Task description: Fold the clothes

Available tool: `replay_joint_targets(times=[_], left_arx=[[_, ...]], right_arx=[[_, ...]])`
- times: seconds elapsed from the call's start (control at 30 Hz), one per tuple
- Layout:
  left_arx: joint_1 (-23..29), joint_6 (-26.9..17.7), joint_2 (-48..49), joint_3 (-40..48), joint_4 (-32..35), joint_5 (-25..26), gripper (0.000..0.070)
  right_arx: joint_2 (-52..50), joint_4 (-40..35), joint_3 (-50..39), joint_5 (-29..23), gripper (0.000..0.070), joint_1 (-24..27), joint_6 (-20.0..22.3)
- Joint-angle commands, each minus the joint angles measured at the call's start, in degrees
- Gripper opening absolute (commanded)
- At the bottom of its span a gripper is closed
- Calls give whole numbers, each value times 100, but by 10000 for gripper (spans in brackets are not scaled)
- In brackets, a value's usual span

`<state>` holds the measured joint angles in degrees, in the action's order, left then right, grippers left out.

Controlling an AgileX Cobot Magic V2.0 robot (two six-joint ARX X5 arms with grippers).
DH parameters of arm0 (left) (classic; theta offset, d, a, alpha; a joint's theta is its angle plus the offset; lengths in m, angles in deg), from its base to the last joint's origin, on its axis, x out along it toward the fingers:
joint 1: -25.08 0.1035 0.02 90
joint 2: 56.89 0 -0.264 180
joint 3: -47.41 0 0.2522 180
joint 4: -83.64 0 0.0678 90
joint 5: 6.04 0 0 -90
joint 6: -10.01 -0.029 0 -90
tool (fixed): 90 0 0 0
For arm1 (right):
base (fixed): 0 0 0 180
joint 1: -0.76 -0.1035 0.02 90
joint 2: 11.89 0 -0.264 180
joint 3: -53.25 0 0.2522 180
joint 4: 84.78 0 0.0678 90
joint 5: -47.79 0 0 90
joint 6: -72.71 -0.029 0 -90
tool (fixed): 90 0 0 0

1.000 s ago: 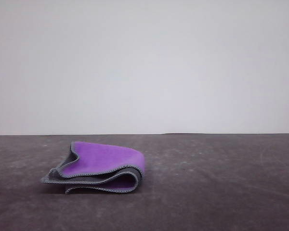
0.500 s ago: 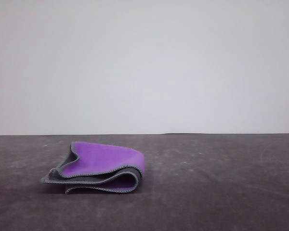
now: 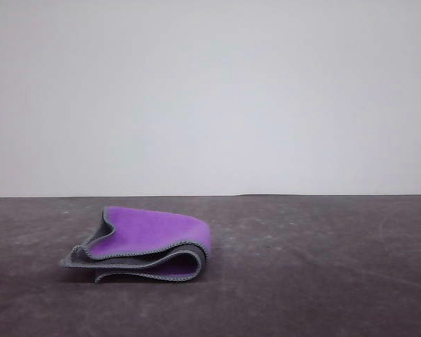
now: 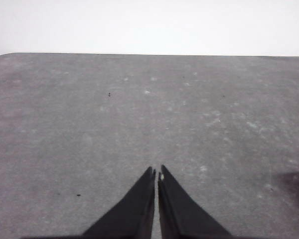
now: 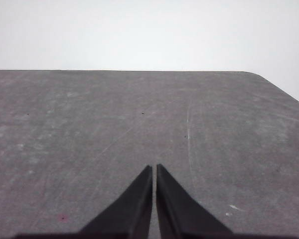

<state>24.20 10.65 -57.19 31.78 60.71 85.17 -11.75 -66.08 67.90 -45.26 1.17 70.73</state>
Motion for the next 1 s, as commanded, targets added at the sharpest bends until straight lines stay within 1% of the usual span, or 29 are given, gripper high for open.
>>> replay_joint_targets(times=[0.0,0.97], left_arx=[[0,-63,2,116,66,-24,0],[0,-63,2,116,63,-24,0]], right_arx=[[7,-62,-20,0,10,0,-94],[7,-61,-20,0,10,0,-94]])
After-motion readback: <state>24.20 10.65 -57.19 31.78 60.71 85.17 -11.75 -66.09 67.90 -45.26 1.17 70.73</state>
